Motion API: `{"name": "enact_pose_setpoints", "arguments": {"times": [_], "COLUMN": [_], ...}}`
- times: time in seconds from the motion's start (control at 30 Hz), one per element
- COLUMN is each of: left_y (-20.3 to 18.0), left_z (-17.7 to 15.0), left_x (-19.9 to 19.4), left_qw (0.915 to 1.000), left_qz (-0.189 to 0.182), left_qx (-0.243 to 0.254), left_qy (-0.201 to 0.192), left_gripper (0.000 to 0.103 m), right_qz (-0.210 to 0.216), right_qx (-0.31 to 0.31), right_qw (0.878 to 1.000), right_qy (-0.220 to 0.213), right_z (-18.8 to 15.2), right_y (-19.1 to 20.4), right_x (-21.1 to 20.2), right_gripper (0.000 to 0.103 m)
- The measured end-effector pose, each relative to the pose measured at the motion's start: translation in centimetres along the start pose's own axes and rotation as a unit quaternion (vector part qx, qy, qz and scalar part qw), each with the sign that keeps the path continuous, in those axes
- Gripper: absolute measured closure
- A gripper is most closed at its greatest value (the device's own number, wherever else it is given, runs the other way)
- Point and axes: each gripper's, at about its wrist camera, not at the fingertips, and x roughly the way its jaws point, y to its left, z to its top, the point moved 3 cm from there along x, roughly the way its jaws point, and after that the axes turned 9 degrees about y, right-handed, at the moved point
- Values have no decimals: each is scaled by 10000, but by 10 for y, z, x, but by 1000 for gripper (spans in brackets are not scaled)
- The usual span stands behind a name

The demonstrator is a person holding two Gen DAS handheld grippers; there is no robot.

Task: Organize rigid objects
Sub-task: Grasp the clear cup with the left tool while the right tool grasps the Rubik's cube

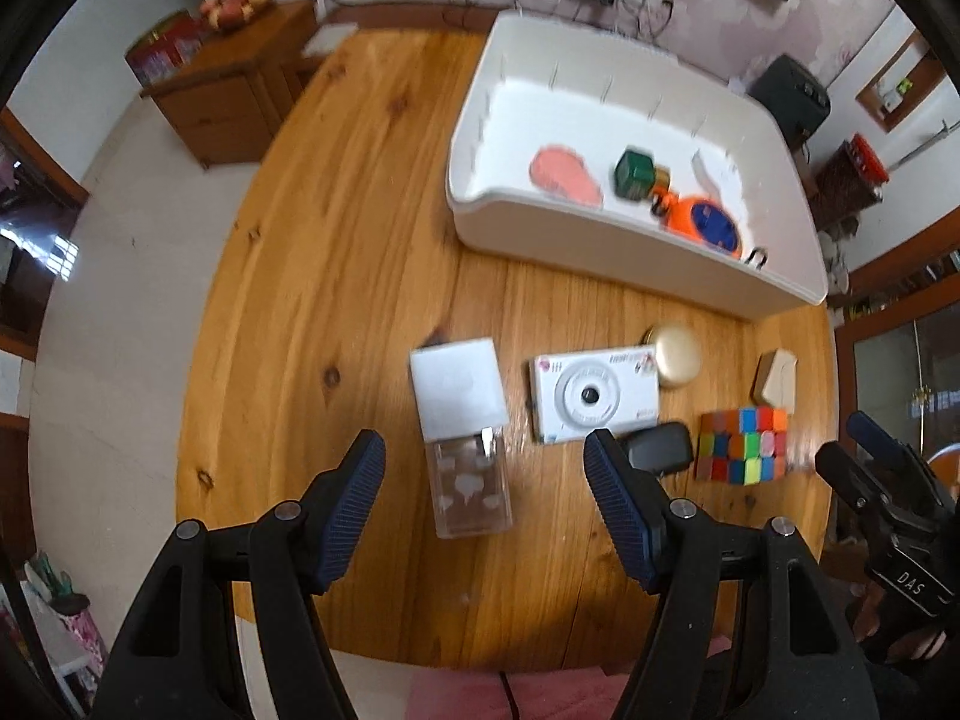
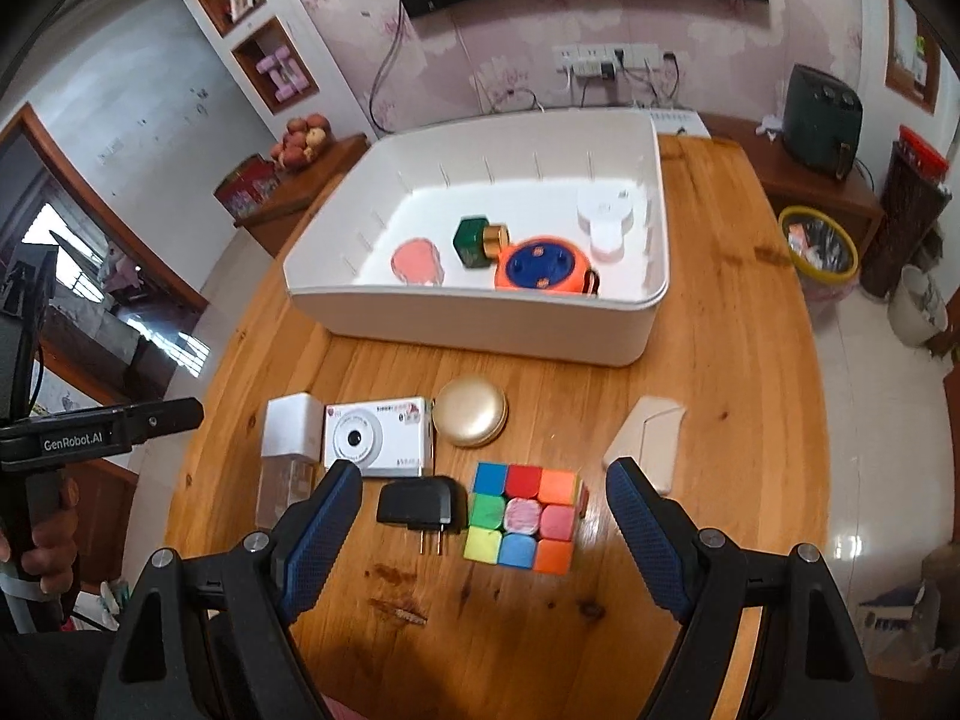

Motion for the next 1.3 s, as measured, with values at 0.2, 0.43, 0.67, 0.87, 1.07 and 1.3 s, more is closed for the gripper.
{"name": "enact_pose_setpoints", "arguments": {"times": [0.2, 0.43, 0.67, 0.87, 1.07, 1.3], "left_y": [8, 15, 17, 17, 15, 18], "left_z": [-2, -6, -5, -4, -1, -1], "left_x": [36, 70, 93, 106, 112, 116], "left_qw": [9963, 9882, 9805, 9761, 9746, 9705], "left_qz": [-252, -359, -348, -376, -365, -432], "left_qx": [-188, -404, -580, -654, -671, -760], "left_qy": [806, 1431, 1844, 2040, 2107, 2246], "left_gripper": [31, 31, 31, 31, 31, 32], "right_qz": [-130, -299, -346, -421, -375, -160], "right_qx": [237, 555, 749, 812, 894, 1181], "right_qw": [9988, 9938, 9893, 9851, 9823, 9783], "right_qy": [418, 918, 1201, 1457, 1604, 1697], "right_z": [-8, -18, -23, -24, -22, -21], "right_y": [2, -6, -12, -15, -18, -25], "right_x": [22, 43, 56, 68, 79, 90], "right_gripper": [19, 19, 19, 19, 27, 38]}}
